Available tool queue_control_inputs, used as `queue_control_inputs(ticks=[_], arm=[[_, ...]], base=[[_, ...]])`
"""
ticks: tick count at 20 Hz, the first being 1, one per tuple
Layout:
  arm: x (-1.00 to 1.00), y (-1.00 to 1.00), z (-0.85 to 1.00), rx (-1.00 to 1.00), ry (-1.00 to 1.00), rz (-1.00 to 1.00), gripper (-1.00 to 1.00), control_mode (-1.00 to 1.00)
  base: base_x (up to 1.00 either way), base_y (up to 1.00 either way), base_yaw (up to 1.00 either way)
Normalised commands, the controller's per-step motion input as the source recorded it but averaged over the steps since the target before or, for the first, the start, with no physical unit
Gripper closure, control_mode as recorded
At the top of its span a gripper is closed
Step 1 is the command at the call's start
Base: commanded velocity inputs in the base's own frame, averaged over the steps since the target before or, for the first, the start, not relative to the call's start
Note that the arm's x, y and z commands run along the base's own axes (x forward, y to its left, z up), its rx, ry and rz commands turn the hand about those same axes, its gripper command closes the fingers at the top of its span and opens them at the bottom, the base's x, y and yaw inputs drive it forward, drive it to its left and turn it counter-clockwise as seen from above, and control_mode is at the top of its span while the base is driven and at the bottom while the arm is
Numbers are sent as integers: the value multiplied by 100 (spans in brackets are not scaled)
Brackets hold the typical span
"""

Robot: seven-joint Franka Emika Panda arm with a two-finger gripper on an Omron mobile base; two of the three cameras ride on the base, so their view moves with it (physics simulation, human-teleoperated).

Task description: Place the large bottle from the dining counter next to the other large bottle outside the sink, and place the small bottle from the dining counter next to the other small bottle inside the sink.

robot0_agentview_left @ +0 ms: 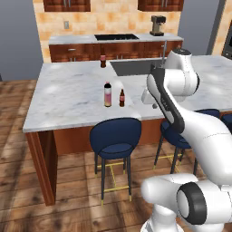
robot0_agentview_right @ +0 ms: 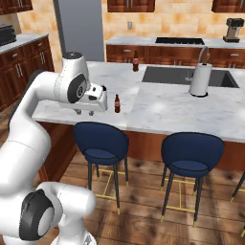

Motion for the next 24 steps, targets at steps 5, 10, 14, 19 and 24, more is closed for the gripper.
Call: queue_control_inputs(ticks=[5,10,14,19,24], arm=[[0,0,0,0,0,0,-100,100],[0,0,0,0,0,0,-100,100],[0,0,0,0,0,0,-100,100],[0,0,0,0,0,0,-100,100],[0,0,0,0,0,0,-100,100]], base=[[1,0,0],[19,15,0],[33,31,0],[37,32,0],[42,32,0]])
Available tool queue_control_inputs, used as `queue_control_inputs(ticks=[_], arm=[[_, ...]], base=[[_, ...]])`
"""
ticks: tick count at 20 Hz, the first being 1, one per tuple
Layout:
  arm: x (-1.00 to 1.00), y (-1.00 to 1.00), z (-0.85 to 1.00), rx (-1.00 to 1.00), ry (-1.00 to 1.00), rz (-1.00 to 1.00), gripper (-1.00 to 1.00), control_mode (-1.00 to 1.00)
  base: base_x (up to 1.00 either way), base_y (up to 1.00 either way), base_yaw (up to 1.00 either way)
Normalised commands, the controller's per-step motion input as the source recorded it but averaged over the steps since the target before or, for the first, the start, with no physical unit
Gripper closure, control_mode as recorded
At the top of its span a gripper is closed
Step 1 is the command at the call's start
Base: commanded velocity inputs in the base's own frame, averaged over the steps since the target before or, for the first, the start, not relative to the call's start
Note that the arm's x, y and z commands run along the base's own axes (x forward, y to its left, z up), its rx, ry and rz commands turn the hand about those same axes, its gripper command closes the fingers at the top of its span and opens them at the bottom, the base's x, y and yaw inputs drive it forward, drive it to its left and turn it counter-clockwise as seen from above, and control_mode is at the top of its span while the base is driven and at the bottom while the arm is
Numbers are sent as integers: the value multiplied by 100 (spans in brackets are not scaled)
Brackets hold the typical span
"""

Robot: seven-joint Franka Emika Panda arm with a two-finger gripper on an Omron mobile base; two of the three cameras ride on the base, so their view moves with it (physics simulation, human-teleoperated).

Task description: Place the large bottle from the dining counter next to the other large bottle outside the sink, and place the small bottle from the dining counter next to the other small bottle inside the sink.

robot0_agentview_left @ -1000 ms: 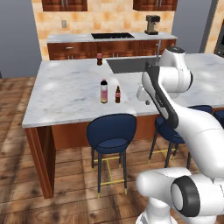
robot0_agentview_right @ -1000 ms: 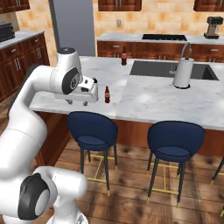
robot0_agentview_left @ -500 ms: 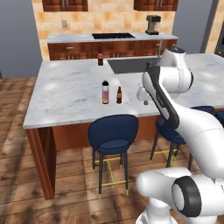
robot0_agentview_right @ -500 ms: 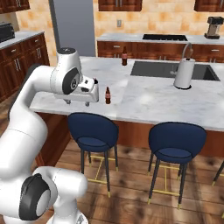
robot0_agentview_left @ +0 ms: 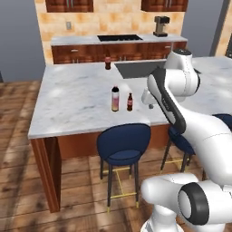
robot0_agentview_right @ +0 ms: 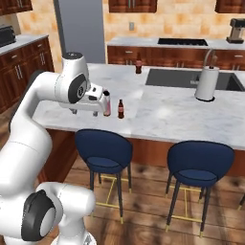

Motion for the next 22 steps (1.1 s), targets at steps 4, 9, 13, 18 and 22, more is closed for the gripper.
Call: queue_control_inputs(ticks=[4,9,13,18,22], arm=[[0,0,0,0,0,0,-100,100],[0,0,0,0,0,0,-100,100],[0,0,0,0,0,0,-100,100],[0,0,0,0,0,0,-100,100],[0,0,0,0,0,0,-100,100]], base=[[45,30,0],[46,26,0],[49,22,0],[43,22,0],[38,23,0]])
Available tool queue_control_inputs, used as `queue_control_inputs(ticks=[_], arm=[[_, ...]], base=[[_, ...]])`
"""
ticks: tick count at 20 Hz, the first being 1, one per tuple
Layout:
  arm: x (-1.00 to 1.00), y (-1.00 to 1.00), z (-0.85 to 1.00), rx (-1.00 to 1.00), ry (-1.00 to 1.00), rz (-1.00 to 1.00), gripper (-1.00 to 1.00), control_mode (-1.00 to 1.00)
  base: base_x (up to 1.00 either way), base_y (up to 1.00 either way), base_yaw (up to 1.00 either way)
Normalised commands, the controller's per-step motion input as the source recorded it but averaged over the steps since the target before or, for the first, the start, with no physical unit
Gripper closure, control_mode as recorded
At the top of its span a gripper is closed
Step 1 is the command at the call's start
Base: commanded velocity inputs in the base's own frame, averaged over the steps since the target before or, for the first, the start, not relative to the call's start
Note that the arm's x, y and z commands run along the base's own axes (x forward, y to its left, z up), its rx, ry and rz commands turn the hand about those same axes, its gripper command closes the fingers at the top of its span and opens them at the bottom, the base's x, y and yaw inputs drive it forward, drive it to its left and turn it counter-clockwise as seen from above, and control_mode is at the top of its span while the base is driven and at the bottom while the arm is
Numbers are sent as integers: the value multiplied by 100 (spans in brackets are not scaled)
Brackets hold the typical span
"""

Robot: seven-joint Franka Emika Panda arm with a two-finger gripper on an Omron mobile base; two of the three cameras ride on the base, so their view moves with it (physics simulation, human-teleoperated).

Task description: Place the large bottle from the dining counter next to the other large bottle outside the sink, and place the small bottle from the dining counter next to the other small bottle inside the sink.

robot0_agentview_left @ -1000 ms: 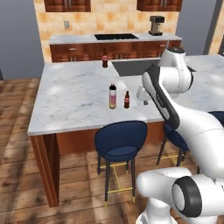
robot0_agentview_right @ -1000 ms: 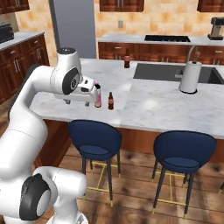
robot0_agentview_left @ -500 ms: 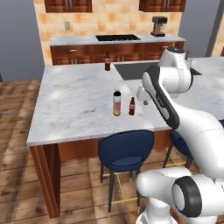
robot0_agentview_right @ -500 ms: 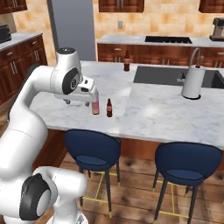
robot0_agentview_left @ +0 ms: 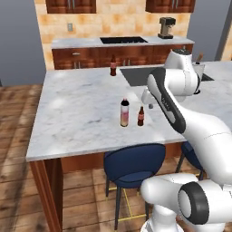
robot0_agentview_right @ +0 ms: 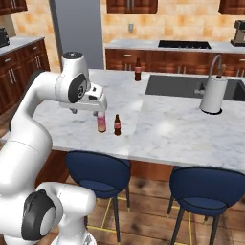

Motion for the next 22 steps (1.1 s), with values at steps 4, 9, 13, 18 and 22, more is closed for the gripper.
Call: queue_control_inputs(ticks=[4,9,13,18,22], arm=[[0,0,0,0,0,0,-100,100],[0,0,0,0,0,0,-100,100],[0,0,0,0,0,0,-100,100],[0,0,0,0,0,0,-100,100],[5,10,-11,7,0,0,-100,-100]], base=[[37,21,0],[40,18,0],[35,16,0],[25,10,0],[3,2,0]])
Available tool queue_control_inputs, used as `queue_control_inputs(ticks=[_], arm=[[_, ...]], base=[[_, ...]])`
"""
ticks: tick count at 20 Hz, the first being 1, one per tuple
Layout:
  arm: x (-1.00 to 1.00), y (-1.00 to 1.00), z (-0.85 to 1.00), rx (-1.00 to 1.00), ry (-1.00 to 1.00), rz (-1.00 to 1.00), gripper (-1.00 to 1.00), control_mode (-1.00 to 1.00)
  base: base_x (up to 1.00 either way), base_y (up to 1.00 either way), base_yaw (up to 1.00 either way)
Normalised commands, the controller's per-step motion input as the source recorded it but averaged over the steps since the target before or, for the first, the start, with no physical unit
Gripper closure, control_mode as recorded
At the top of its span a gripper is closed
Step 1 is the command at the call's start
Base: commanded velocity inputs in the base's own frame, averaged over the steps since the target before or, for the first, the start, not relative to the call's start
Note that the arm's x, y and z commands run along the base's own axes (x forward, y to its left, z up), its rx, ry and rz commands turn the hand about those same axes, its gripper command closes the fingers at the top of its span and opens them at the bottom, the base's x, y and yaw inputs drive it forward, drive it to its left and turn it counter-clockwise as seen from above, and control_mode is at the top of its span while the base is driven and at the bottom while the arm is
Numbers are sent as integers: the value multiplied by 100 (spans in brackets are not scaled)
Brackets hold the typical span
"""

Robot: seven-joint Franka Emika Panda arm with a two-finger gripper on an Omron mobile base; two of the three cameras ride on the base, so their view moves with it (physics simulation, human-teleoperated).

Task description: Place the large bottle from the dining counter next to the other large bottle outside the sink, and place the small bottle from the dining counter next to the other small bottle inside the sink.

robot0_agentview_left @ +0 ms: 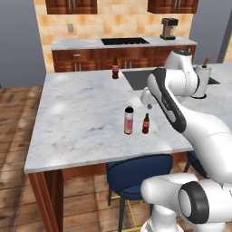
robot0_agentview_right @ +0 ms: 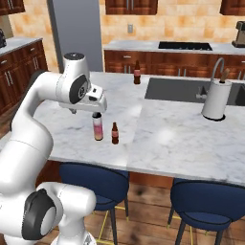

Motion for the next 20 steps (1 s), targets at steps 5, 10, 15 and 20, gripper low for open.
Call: queue_control_inputs(ticks=[5,10,15,20], arm=[[8,26,-14,8,0,0,-100,-100],[7,28,-18,0,-2,0,-100,-100],[1,14,-18,0,-16,0,-100,-100],[1,2,-22,0,-21,0,-100,-100]], base=[[0,0,0],[0,0,0],[0,0,0],[0,0,0]])
